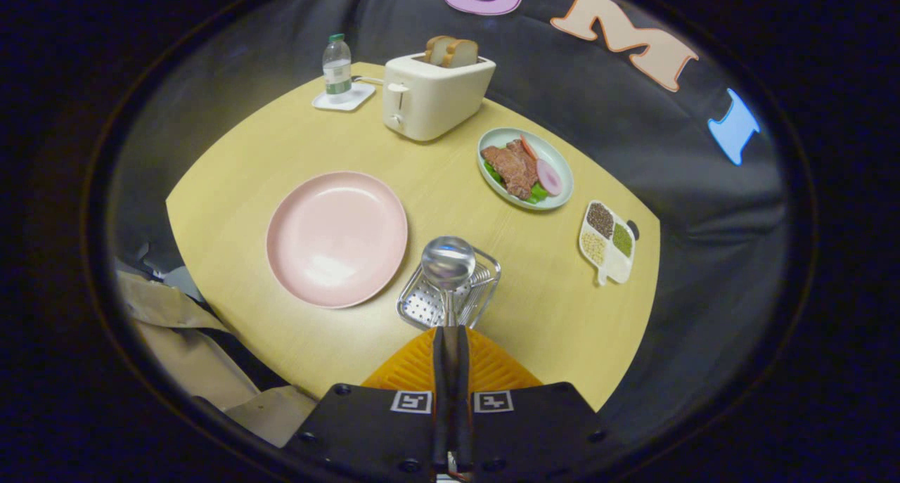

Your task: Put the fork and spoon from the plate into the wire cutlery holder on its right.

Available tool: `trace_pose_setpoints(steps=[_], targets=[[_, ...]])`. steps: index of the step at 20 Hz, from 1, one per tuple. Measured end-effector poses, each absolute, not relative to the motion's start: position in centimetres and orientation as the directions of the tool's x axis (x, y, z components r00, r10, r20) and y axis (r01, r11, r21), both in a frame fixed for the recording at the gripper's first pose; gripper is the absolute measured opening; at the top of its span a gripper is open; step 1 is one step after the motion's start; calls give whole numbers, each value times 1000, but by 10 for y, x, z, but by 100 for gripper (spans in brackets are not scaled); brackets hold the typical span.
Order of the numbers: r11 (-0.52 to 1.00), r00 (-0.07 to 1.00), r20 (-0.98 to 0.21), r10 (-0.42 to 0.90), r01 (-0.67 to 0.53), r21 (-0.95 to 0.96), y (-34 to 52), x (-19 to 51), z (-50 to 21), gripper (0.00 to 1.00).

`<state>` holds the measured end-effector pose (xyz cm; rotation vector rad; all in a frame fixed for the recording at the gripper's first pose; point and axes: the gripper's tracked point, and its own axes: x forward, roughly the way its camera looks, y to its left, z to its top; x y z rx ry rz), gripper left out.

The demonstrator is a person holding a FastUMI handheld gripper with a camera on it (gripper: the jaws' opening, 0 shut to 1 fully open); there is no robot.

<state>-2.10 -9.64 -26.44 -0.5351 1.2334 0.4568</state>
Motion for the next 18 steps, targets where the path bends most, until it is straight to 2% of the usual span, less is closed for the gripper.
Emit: trace_pose_setpoints(steps=[5, 9, 14, 18], targets=[[787, 248, -968, 28, -602, -132, -103, -18, -271, 10], [804, 270, -962, 51, -583, -121, -98, -9, -269, 16], [826, 311, -947, 84, -553, -108, -92, -5, -257, 48], [860, 401, -906, 136, -502, -94, -75, 2, -240, 74]])
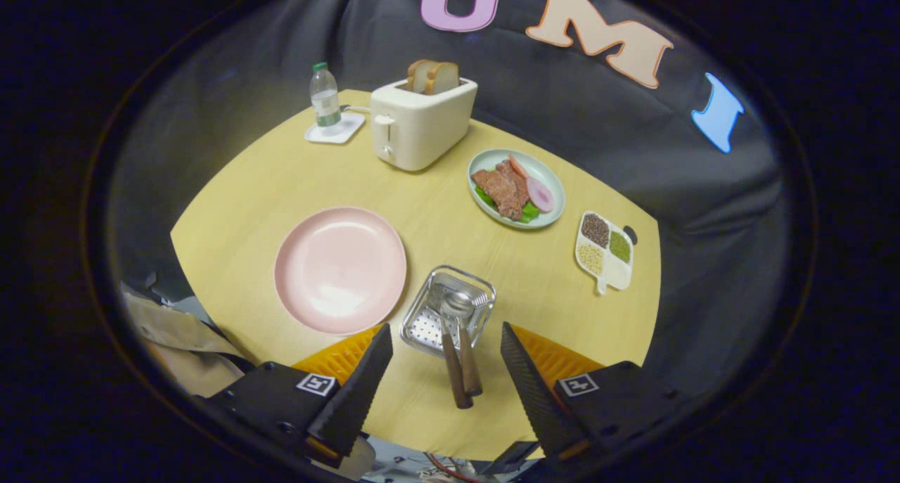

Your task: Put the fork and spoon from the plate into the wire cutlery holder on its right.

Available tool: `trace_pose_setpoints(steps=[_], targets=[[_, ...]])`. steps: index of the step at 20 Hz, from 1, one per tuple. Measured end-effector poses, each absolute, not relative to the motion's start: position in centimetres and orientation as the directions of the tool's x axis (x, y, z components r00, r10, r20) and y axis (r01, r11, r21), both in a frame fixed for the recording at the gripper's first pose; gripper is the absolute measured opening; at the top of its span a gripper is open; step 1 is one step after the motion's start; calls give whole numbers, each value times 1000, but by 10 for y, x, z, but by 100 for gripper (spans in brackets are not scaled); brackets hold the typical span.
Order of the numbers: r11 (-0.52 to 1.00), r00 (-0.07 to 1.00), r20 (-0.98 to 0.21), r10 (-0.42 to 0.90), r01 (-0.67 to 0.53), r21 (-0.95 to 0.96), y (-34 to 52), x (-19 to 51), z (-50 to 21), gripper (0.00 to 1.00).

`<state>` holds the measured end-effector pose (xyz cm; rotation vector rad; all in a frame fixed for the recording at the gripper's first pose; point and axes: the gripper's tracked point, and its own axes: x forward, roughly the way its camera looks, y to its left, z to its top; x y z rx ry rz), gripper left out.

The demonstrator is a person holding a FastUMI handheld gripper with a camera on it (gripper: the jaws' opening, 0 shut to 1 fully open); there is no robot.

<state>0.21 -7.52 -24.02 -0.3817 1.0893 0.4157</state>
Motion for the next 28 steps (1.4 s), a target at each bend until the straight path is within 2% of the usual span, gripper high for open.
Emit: trace_pose_setpoints(steps=[4, 7, 12, 19, 28], targets=[[916, 558, -805, 201, -398, -47, -47, 16, -211, 100], [954, 696, -683, 222, -300, 4, -29, 23, -180, 99], [979, 854, -484, 189, -205, 19, -19, 25, -139, 99], [993, 968, -222, 114, -108, 38, -12, 19, -102, 99], [996, 981, -172, 84, -81, 24, -5, 22, -102, 99]])
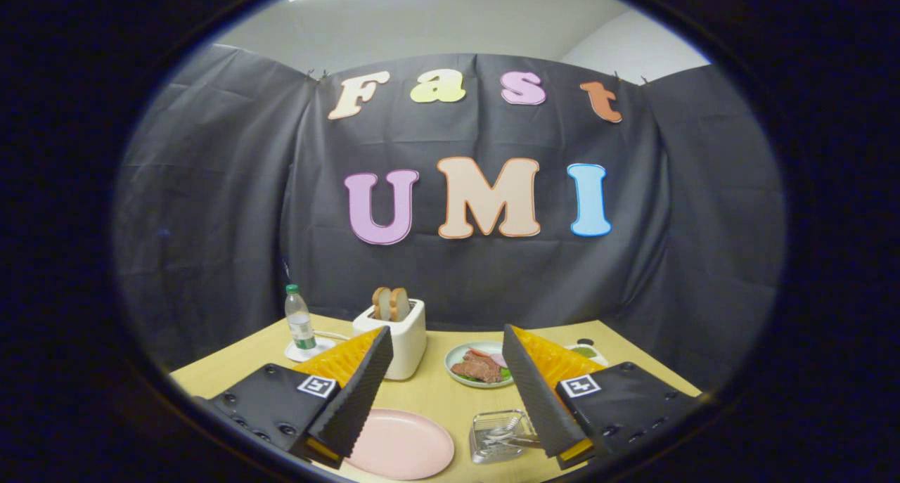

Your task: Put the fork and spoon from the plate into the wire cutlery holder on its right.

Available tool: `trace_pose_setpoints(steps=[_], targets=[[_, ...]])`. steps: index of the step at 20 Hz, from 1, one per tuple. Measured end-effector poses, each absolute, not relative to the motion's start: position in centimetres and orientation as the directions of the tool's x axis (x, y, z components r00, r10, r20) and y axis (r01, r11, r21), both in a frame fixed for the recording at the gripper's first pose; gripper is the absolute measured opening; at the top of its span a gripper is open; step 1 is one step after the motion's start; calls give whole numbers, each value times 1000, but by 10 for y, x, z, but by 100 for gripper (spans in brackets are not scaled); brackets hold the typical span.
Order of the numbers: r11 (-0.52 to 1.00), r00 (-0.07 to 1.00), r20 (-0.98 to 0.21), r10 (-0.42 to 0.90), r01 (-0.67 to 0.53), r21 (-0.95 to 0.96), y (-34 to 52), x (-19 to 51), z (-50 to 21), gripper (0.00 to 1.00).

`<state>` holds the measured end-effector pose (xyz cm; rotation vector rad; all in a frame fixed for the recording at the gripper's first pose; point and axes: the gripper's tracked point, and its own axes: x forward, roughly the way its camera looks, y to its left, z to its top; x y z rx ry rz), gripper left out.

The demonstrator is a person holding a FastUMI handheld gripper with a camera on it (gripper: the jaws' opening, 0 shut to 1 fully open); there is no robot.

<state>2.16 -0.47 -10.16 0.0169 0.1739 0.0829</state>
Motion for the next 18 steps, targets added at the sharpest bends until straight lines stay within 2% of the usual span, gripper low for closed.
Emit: trace_pose_setpoints(steps=[18], targets=[[994, 982, -156, 105, -100, 40, -21, 4, -99, 99]])
